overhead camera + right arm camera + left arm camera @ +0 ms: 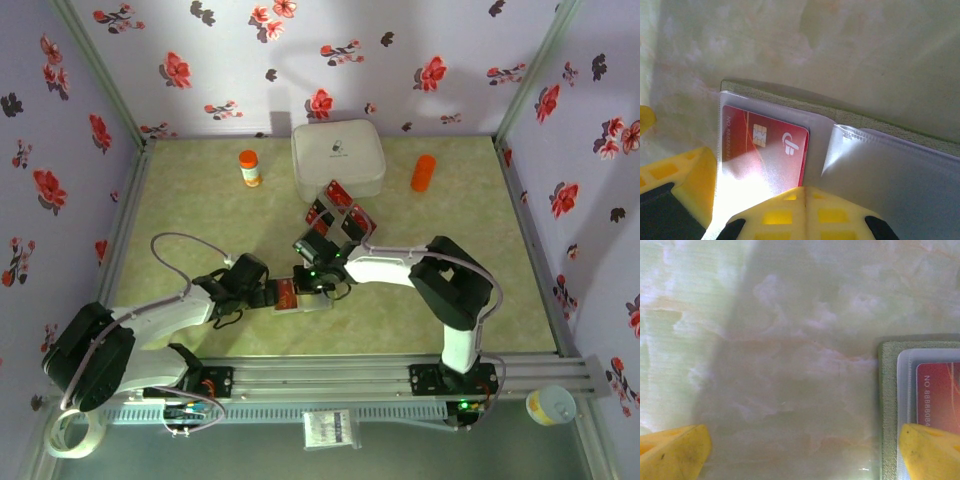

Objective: Put the credit cards into the card holder

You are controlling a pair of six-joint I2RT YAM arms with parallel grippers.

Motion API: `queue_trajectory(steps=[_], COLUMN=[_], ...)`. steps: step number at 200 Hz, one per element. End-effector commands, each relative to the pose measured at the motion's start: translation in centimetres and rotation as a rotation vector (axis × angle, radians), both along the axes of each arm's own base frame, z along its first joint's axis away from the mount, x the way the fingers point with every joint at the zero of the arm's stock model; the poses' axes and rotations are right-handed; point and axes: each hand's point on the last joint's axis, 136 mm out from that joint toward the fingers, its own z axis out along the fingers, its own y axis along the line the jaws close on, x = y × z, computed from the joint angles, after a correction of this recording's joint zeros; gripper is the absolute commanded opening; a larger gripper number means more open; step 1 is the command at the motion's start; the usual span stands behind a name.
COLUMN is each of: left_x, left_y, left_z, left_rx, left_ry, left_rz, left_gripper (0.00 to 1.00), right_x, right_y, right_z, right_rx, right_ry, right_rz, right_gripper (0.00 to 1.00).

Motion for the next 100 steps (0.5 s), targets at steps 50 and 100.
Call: queue_trajectory(steps=[50,100], left_x=[-1.12,-1.0], left_y=[1.83,1.78], left_z=[-1.7,-1.32], left_rx=[0.056,0.048], left_ry=[0.047,0.035], left_rz=[0.01,0.007], left_gripper=[0.99,0.99], right_x=[-1.11,-1.17], right_y=[0.99,0.65], right_z=[-1.16,-1.4], right_rx=[-0.005,-0.008], right_ry=[0.043,0.043], right_rz=[0.01,-0.008], right_gripper=[0.03,0.04])
